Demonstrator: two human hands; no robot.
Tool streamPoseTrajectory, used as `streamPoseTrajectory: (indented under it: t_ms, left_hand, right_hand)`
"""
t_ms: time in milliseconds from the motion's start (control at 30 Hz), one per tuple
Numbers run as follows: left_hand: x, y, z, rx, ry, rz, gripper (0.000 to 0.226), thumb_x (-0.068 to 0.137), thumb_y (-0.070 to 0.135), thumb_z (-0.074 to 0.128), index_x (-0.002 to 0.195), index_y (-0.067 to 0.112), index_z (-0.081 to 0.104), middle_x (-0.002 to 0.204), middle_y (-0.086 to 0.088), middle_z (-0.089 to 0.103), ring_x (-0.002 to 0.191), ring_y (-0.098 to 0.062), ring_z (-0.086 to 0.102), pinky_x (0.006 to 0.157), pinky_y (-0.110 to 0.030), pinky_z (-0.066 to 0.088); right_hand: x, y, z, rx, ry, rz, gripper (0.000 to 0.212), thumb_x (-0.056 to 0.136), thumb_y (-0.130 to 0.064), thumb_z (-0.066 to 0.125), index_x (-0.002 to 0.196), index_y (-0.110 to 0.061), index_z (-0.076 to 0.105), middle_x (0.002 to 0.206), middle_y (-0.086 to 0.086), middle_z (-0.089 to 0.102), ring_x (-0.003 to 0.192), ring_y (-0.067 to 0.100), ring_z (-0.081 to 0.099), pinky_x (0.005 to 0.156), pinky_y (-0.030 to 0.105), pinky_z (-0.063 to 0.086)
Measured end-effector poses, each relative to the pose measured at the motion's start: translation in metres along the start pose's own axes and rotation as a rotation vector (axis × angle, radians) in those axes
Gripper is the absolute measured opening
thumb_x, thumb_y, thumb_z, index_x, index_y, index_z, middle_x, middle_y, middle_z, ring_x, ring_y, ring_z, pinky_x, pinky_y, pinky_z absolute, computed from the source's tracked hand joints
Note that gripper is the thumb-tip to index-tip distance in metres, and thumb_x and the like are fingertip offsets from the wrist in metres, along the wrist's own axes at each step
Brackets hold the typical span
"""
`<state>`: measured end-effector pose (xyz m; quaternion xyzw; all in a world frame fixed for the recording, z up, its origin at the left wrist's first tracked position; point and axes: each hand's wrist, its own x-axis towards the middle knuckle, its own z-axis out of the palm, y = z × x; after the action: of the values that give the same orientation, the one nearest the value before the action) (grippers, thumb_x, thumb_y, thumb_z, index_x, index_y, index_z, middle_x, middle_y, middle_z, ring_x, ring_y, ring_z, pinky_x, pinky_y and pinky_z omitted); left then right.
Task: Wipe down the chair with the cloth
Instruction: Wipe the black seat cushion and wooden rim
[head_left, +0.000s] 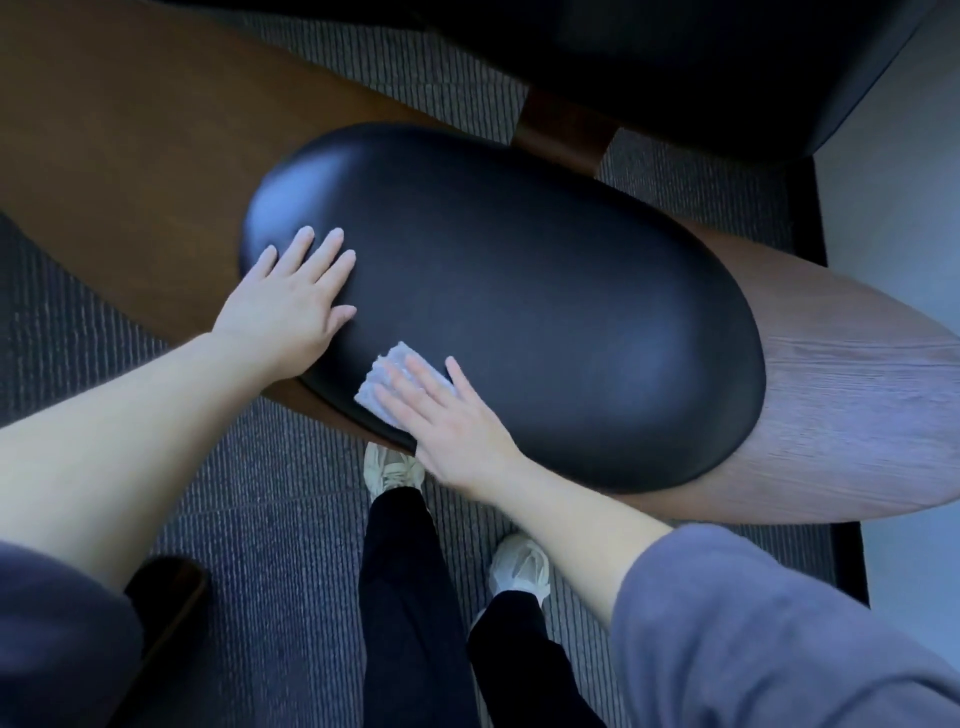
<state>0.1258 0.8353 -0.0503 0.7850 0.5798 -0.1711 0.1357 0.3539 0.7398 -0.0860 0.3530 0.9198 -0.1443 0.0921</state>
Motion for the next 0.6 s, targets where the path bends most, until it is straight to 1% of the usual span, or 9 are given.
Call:
streamPoseTrajectory:
  t_ms: [133,200,267,333,367,467,500,567,600]
  left_hand:
    - [-0.004,0.016,0.001,0.002,-0.066,-0.095,0.068,0.101,0.048,0.027,0.156,0.014,0.006,0.164,-0.003,-0.005,0.150,-0.029,-0.004,0.117,-0.049,0.013]
    - [-0.007,0.028,0.001,-0.015,-0.107,-0.147,0.070,0.101,0.051,0.025,0.156,0.015,0.002,0.164,-0.003,-0.010,0.150,-0.029,-0.007,0.118,-0.050,0.012]
    - [-0.012,0.042,0.001,-0.041,-0.143,-0.188,0.070,0.101,0.053,0.024,0.156,0.016,0.001,0.164,-0.003,-0.012,0.150,-0.030,-0.009,0.118,-0.051,0.012]
    - [-0.016,0.058,0.001,-0.068,-0.185,-0.215,0.071,0.100,0.053,0.024,0.156,0.016,0.000,0.163,-0.003,-0.013,0.149,-0.031,-0.010,0.118,-0.052,0.012]
    - [-0.019,0.067,0.000,-0.084,-0.210,-0.226,0.071,0.100,0.054,0.024,0.156,0.017,0.000,0.163,-0.003,-0.014,0.149,-0.031,-0.011,0.118,-0.052,0.011]
    - [-0.024,0.099,-0.001,-0.123,-0.286,-0.221,0.071,0.100,0.053,0.026,0.156,0.018,0.001,0.163,-0.001,-0.015,0.150,-0.028,-0.011,0.118,-0.053,0.013]
    - [-0.024,0.111,-0.003,-0.143,-0.316,-0.213,0.070,0.101,0.053,0.027,0.156,0.018,0.001,0.163,-0.001,-0.015,0.150,-0.026,-0.011,0.118,-0.054,0.014]
    - [-0.023,0.137,-0.009,-0.182,-0.391,-0.189,0.070,0.101,0.052,0.028,0.156,0.020,0.001,0.163,0.000,-0.015,0.150,-0.024,-0.010,0.118,-0.053,0.015]
    - [-0.022,0.150,-0.012,-0.188,-0.428,-0.162,0.070,0.101,0.052,0.029,0.156,0.021,0.001,0.163,0.000,-0.015,0.150,-0.024,-0.009,0.118,-0.053,0.016]
  right_hand:
    - [-0.022,0.033,0.004,-0.244,-0.058,-0.458,0.055,0.090,-0.019,0.030,0.142,-0.019,0.050,0.157,-0.001,0.035,0.147,0.025,0.026,0.117,0.058,0.014]
    - [-0.043,0.050,0.003,-0.309,-0.093,-0.587,0.050,0.090,-0.010,0.038,0.136,-0.019,0.056,0.156,-0.003,0.037,0.147,0.023,0.027,0.118,0.059,0.013]
    - [-0.074,0.068,0.000,-0.373,-0.143,-0.659,0.051,0.088,-0.007,0.038,0.132,-0.021,0.059,0.154,-0.005,0.040,0.146,0.022,0.030,0.117,0.058,0.011]
    - [-0.110,0.092,-0.003,-0.381,-0.185,-0.686,0.051,0.087,-0.009,0.037,0.129,-0.024,0.063,0.151,-0.007,0.044,0.144,0.020,0.034,0.116,0.058,0.009]
    - [-0.128,0.104,-0.005,-0.373,-0.197,-0.685,0.049,0.086,-0.009,0.042,0.127,-0.024,0.064,0.150,-0.007,0.045,0.143,0.020,0.036,0.116,0.058,0.010]
    - [-0.176,0.134,-0.013,-0.341,-0.234,-0.639,0.051,0.076,-0.012,0.070,0.124,-0.026,0.066,0.148,-0.008,0.048,0.141,0.019,0.039,0.113,0.059,0.015]
    - [-0.188,0.141,-0.017,-0.329,-0.250,-0.605,0.053,0.073,-0.013,0.075,0.123,-0.026,0.067,0.147,-0.008,0.049,0.140,0.019,0.041,0.112,0.059,0.017]
    - [-0.207,0.151,-0.025,-0.289,-0.262,-0.547,0.051,0.073,-0.013,0.075,0.122,-0.027,0.068,0.145,-0.008,0.052,0.139,0.020,0.043,0.114,0.061,0.022]
    - [-0.215,0.155,-0.027,-0.242,-0.235,-0.524,0.047,0.077,-0.012,0.071,0.121,-0.026,0.067,0.144,-0.007,0.053,0.138,0.021,0.044,0.113,0.062,0.025]
